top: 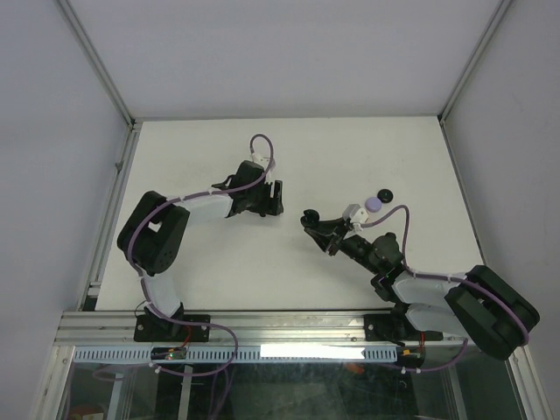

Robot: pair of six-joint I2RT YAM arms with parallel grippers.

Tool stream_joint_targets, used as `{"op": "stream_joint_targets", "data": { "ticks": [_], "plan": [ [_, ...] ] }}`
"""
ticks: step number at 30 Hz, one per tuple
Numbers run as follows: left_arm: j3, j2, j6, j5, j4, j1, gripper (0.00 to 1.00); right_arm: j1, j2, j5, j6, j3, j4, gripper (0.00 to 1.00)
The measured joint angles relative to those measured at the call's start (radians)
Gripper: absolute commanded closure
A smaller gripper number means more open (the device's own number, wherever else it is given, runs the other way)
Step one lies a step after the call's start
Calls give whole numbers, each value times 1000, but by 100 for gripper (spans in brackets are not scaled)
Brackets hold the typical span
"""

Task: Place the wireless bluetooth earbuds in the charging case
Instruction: Pick up the earbud from the center of the board.

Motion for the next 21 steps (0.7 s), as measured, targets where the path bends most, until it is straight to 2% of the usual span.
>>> {"op": "stream_joint_targets", "data": {
  "ticks": [8, 17, 21],
  "plan": [
    [5, 8, -8, 21, -23, 3, 31, 0, 6, 2, 0, 0, 0, 100],
    [-42, -59, -58, 10, -111, 3, 31, 0, 6, 2, 0, 0, 0, 100],
    [-43, -65, -66, -3, -132, 3, 35, 0, 6, 2, 0, 0, -1, 100]
  ]
}}
